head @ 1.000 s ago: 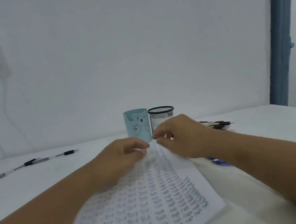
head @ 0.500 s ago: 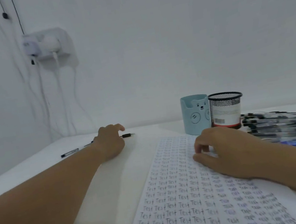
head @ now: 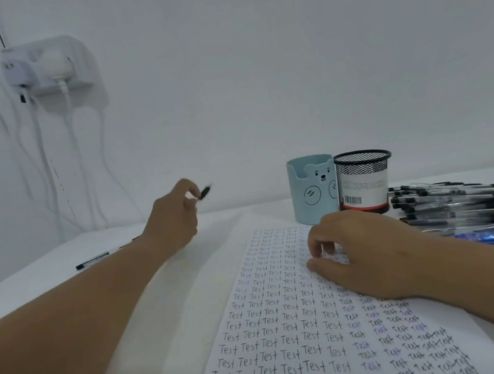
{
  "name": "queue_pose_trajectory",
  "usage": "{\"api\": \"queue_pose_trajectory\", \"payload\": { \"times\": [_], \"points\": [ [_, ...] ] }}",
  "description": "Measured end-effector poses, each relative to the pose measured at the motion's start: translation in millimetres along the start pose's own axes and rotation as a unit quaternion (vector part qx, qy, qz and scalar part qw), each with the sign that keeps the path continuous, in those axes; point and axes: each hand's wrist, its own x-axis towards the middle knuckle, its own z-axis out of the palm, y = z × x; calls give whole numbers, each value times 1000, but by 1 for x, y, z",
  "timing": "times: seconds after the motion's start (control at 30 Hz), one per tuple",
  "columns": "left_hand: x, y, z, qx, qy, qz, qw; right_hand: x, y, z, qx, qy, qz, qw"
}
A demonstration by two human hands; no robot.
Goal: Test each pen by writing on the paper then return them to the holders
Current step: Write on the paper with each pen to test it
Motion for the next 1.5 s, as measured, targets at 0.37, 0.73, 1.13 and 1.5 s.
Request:
{"api": "queue_pose_trajectory", "payload": {
  "times": [0.37, 0.73, 1.13, 1.5],
  "points": [
    [-41, 122, -1, -400, -192, -49, 895, -3, -3, -7, 8, -21, 9, 1000],
    [-83, 126, 22, -536, -128, -130, 824, -27, 12, -37, 78, -134, 4, 988],
    [-92, 130, 20, -699, -156, -227, 659, -44, 15, -23, 96, -92, 0, 991],
    [-98, 131, 27, -665, -190, -170, 702, -56, 15, -24, 83, 148, 32, 985]
  ]
}}
